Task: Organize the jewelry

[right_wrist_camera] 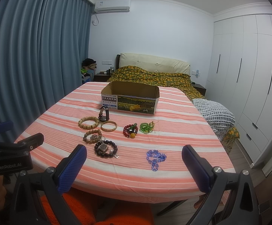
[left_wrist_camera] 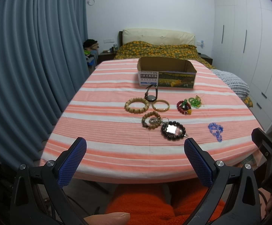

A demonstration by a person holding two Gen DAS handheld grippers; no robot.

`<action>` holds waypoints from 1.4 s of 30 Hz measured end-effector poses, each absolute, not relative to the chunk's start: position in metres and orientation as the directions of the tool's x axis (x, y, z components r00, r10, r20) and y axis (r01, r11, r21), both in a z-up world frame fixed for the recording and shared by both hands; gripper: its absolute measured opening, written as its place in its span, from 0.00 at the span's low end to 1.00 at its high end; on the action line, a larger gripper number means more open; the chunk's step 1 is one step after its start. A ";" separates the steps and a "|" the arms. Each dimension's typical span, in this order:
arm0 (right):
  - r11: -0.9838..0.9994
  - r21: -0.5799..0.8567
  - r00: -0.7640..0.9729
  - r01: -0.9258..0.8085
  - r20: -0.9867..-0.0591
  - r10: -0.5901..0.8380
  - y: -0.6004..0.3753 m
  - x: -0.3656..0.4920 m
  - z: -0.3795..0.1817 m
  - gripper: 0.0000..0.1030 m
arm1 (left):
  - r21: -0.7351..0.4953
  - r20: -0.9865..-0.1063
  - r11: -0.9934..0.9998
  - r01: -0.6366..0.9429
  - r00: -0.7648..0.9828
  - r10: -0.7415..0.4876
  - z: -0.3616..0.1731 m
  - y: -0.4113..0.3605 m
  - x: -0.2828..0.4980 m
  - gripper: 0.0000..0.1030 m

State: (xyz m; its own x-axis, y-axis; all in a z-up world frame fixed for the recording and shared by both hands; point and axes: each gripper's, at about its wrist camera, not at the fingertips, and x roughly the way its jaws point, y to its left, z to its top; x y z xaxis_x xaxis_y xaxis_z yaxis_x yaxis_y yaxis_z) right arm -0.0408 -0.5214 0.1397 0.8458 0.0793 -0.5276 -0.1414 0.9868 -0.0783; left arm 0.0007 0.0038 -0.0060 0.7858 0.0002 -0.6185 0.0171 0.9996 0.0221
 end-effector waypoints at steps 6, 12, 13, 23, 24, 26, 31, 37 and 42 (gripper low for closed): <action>0.987 -0.078 0.846 -0.141 -0.527 0.079 -0.520 -0.041 0.141 1.00 | 0.022 -0.619 1.000 0.017 0.786 0.000 -0.006 0.004 0.001 1.00; 0.987 -0.078 0.846 -0.141 -0.527 0.079 -0.521 -0.041 0.141 1.00 | 0.021 -0.621 1.000 0.016 0.784 0.001 -0.004 0.004 -0.001 1.00; 0.987 -0.078 0.846 -0.141 -0.527 0.079 -0.521 -0.041 0.141 1.00 | 0.021 -0.622 1.000 0.015 0.783 0.002 -0.009 0.005 -0.002 1.00; 0.988 -0.075 0.848 -0.137 -0.525 0.078 -0.523 -0.040 0.142 1.00 | 0.023 -0.622 1.000 0.012 0.783 0.005 -0.009 0.007 -0.001 1.00; 0.988 -0.072 0.848 -0.135 -0.525 0.078 -0.524 -0.040 0.142 1.00 | 0.023 -0.622 1.000 0.011 0.783 0.006 -0.008 0.008 0.000 1.00; 0.989 -0.071 0.848 -0.131 -0.525 0.075 -0.521 -0.039 0.138 1.00 | 0.022 -0.621 1.000 -0.001 0.784 0.014 -0.008 0.013 0.001 1.00; 0.990 -0.061 0.846 -0.124 -0.527 0.074 -0.523 -0.037 0.136 1.00 | 0.003 -0.632 1.000 -0.021 0.775 0.018 -0.009 0.024 0.007 1.00; 0.991 -0.050 0.843 -0.120 -0.533 0.075 -0.531 -0.033 0.129 1.00 | -0.002 -0.643 0.999 -0.032 0.766 0.023 -0.013 0.029 0.013 1.00; 0.993 -0.038 0.833 -0.114 -0.549 0.075 -0.543 -0.024 0.117 1.00 | 0.002 -0.652 1.000 -0.022 0.758 0.018 -0.017 0.030 0.020 1.00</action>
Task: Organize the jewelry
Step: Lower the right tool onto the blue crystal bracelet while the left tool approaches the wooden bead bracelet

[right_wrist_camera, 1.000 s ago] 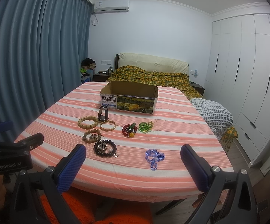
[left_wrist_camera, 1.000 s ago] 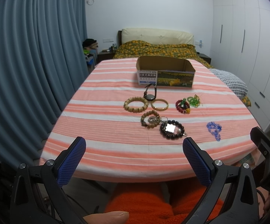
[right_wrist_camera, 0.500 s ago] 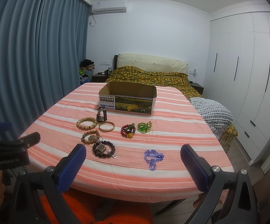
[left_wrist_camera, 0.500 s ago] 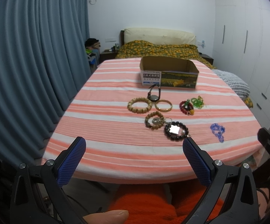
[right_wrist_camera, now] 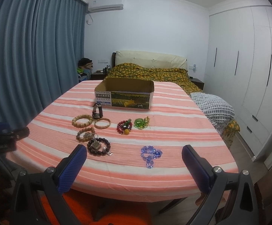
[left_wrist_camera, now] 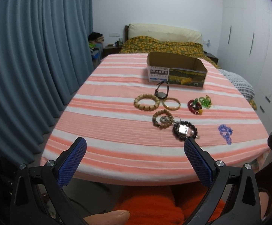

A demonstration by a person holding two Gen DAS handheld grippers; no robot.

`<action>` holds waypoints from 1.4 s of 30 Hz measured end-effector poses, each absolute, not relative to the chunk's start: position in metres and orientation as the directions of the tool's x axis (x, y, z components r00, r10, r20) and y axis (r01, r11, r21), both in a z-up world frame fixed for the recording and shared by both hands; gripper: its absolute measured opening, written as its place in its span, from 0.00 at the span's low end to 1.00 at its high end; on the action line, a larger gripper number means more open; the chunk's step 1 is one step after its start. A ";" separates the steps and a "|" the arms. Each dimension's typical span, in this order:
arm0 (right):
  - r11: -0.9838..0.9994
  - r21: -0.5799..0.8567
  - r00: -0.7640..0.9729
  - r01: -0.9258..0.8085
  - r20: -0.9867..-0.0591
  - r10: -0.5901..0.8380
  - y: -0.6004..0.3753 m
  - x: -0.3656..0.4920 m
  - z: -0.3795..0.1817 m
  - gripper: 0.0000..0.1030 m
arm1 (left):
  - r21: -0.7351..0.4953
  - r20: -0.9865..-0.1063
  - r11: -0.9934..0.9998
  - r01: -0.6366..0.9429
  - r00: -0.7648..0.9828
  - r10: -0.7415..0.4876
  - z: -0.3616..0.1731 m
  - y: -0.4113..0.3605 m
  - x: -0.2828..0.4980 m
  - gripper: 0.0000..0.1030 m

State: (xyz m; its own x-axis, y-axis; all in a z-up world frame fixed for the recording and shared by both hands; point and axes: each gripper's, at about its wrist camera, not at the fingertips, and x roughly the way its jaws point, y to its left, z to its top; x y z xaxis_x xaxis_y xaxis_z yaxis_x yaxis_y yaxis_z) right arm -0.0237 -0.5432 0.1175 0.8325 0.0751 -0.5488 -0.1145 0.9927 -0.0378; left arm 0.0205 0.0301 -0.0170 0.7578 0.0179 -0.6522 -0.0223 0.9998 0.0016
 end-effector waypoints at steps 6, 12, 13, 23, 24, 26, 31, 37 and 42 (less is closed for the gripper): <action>0.993 -0.019 0.821 -0.119 -0.565 0.088 -0.557 -0.014 0.102 1.00 | 0.018 -0.662 1.000 -0.011 0.750 0.020 -0.026 0.030 0.034 1.00; 0.990 -0.002 0.804 -0.142 -0.584 0.114 -0.564 0.006 0.085 1.00 | 0.012 -0.708 1.000 -0.005 0.706 0.012 -0.052 0.037 0.062 1.00; 0.990 0.005 0.802 -0.144 -0.586 0.119 -0.566 0.010 0.080 1.00 | 0.011 -0.714 1.000 -0.004 0.701 0.010 -0.056 0.039 0.065 1.00; 0.993 0.018 0.739 -0.114 -0.667 0.097 -0.591 0.050 0.030 1.00 | 0.006 -0.793 0.999 0.041 0.609 -0.021 -0.108 0.038 0.108 1.00; 0.993 0.018 0.735 -0.117 -0.671 0.099 -0.591 0.054 0.027 1.00 | 0.004 -0.799 0.999 0.046 0.600 -0.025 -0.113 0.037 0.112 1.00; 0.992 0.014 0.719 -0.123 -0.688 0.099 -0.589 0.061 0.016 1.00 | 0.002 -0.815 0.999 0.052 0.579 -0.028 -0.124 0.036 0.120 1.00; 0.990 -0.012 0.692 -0.140 -0.716 0.089 -0.581 0.080 -0.012 1.00 | 0.035 -0.846 0.997 0.067 0.534 -0.006 -0.150 0.031 0.138 1.00; 0.991 -0.011 0.647 -0.133 -0.758 0.078 -0.583 0.103 -0.045 1.00 | 0.003 -0.833 0.999 0.043 0.552 -0.022 -0.158 0.035 0.145 1.00; 0.992 -0.014 0.650 -0.122 -0.756 0.069 -0.585 0.110 -0.045 1.00 | -0.001 -0.826 0.999 0.051 0.564 -0.030 -0.159 0.037 0.155 1.00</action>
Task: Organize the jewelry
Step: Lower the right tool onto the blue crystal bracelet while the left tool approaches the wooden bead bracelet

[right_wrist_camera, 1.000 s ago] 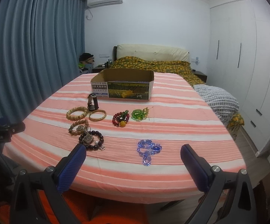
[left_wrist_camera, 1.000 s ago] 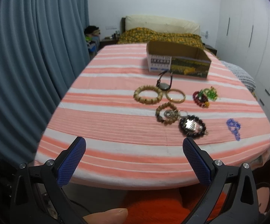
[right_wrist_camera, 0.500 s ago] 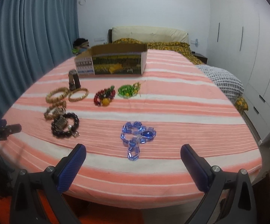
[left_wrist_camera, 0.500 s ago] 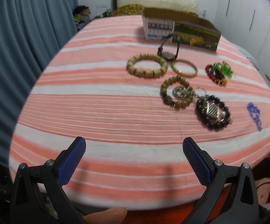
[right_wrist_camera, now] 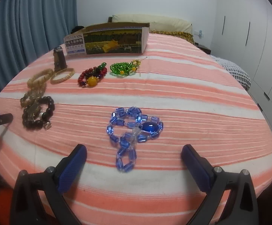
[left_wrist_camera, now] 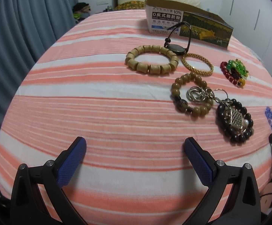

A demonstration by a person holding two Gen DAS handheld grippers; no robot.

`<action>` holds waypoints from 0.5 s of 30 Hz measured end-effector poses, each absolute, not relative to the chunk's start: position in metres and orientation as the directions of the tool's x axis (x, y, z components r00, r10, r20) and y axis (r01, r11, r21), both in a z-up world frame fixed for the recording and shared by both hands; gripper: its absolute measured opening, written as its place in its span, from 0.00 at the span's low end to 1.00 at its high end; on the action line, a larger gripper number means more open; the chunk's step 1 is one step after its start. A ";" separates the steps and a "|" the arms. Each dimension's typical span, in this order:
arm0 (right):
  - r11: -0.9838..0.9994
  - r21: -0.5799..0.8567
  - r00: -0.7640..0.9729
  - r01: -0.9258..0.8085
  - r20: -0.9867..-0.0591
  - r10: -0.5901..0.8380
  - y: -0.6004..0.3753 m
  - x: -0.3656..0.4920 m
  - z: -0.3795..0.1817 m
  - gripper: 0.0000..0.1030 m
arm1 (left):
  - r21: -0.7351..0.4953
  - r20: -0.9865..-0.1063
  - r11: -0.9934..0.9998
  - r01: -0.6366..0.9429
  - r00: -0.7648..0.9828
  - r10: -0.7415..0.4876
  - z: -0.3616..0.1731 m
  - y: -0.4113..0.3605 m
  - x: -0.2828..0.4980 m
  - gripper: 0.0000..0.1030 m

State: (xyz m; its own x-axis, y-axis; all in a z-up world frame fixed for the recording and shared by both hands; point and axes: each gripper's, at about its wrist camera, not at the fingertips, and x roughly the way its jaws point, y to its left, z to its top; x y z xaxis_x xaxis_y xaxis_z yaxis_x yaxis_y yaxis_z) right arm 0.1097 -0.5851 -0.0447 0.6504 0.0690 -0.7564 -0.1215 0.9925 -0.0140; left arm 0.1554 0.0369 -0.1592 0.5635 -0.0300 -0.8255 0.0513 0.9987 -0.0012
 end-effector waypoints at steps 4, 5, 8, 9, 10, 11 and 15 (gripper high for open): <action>0.994 -0.014 0.631 -0.109 -0.773 0.058 -0.585 0.117 -0.043 1.00 | -0.001 -0.839 0.998 0.062 0.543 -0.034 -0.159 0.038 0.172 1.00; 0.995 -0.013 0.634 -0.104 -0.771 0.056 -0.585 0.118 -0.043 1.00 | -0.001 -0.838 0.998 0.059 0.544 -0.033 -0.159 0.039 0.176 1.00; 0.996 -0.015 0.640 -0.086 -0.767 0.044 -0.584 0.123 -0.044 1.00 | -0.003 -0.841 0.999 0.052 0.539 -0.030 -0.158 0.041 0.188 1.00; 0.996 -0.017 0.646 -0.086 -0.762 0.043 -0.582 0.124 -0.045 1.00 | -0.004 -0.841 0.998 0.057 0.540 -0.034 -0.158 0.041 0.192 1.00; 0.996 -0.017 0.654 -0.086 -0.756 0.044 -0.582 0.125 -0.046 1.00 | -0.004 -0.840 0.998 0.061 0.541 -0.036 -0.158 0.041 0.195 1.00; 0.996 -0.018 0.661 -0.087 -0.749 0.044 -0.582 0.125 -0.046 1.00 | -0.004 -0.839 0.998 0.067 0.543 -0.040 -0.157 0.042 0.199 1.00; 0.995 -0.019 0.667 -0.097 -0.744 0.051 -0.580 0.129 -0.046 0.98 | 0.001 -0.840 0.997 0.078 0.541 -0.042 -0.156 0.043 0.216 1.00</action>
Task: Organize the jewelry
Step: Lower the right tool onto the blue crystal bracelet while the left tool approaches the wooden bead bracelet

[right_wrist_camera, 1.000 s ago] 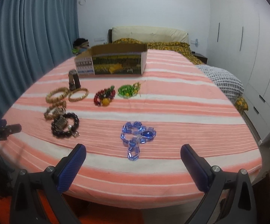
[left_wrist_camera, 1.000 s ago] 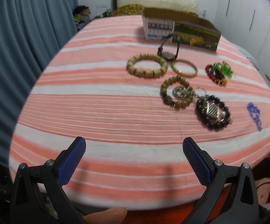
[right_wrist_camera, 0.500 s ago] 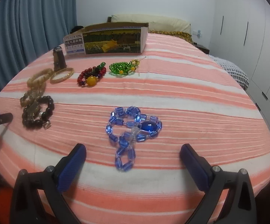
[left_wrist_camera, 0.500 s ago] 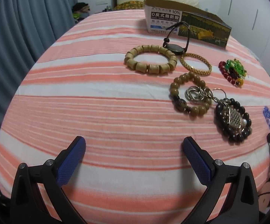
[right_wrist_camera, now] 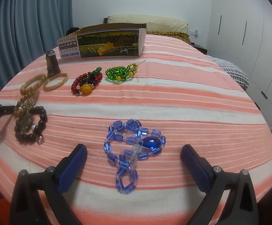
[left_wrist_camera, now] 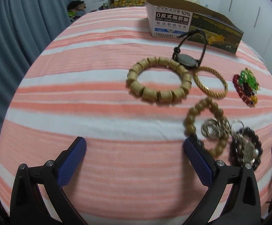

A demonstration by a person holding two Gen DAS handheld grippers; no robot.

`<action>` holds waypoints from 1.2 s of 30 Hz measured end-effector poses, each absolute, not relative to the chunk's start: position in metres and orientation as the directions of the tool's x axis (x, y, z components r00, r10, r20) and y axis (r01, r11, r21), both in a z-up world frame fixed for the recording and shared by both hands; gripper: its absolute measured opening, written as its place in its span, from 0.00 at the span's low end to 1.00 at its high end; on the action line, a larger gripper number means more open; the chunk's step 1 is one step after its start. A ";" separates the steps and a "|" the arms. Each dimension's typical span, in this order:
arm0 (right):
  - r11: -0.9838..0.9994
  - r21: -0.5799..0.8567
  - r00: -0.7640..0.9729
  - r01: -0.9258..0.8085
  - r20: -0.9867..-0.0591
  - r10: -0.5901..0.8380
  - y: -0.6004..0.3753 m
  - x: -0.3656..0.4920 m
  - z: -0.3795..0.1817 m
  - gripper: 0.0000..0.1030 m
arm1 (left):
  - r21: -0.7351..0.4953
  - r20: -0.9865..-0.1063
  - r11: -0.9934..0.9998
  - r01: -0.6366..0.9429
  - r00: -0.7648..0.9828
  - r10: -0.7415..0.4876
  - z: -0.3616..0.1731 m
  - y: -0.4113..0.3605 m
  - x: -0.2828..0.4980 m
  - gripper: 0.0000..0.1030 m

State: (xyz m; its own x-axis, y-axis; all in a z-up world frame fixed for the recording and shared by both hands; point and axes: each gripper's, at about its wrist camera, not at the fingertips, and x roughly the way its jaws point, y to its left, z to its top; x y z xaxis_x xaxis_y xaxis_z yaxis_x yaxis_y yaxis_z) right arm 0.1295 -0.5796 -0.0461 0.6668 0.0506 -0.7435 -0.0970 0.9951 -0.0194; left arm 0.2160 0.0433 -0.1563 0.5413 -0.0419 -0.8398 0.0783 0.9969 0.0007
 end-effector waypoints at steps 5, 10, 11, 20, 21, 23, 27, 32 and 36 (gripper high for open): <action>0.992 -0.019 0.662 -0.127 -0.746 0.070 -0.577 0.134 -0.043 0.84 | -0.001 -0.835 0.994 0.113 0.547 -0.063 -0.155 0.045 0.239 1.00; 0.990 -0.016 0.659 -0.138 -0.747 0.080 -0.575 0.138 -0.043 0.79 | 0.001 -0.824 0.989 0.150 0.561 -0.084 -0.154 0.044 0.254 1.00; 0.990 -0.016 0.659 -0.140 -0.748 0.080 -0.575 0.139 -0.043 0.79 | -0.001 -0.820 0.987 0.161 0.565 -0.093 -0.154 0.044 0.256 1.00; 0.990 -0.019 0.661 -0.140 -0.746 0.080 -0.573 0.143 -0.043 0.79 | -0.111 -0.778 0.962 0.248 0.581 -0.239 -0.140 0.052 0.255 1.00; 0.990 -0.019 0.661 -0.140 -0.746 0.079 -0.573 0.143 -0.043 0.79 | -0.129 -0.767 0.962 0.240 0.591 -0.251 -0.137 0.055 0.256 1.00; 0.990 -0.019 0.660 -0.141 -0.747 0.079 -0.573 0.143 -0.043 0.79 | -0.166 -0.747 0.965 0.201 0.613 -0.256 -0.134 0.063 0.261 1.00; 0.989 -0.018 0.653 -0.149 -0.753 0.085 -0.573 0.145 -0.043 0.79 | -0.147 -0.786 0.984 0.098 0.592 -0.177 -0.143 0.068 0.280 0.99; 0.988 -0.019 0.655 -0.156 -0.750 0.089 -0.576 0.140 -0.044 0.79 | 0.009 -0.812 0.999 0.048 0.583 -0.021 -0.152 0.054 0.293 1.00; 0.988 -0.019 0.656 -0.153 -0.750 0.087 -0.576 0.137 -0.043 0.63 | 0.012 -0.818 1.000 0.024 0.576 -0.004 -0.153 0.054 0.294 1.00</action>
State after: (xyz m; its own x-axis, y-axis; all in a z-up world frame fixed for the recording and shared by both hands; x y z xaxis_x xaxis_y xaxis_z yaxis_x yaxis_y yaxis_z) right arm 0.1374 -0.5765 -0.0426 0.6558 0.0866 -0.7499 -0.1526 0.9881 -0.0193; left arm 0.2938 0.0544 -0.1529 0.5757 -0.0042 -0.8177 0.0237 0.9997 0.0115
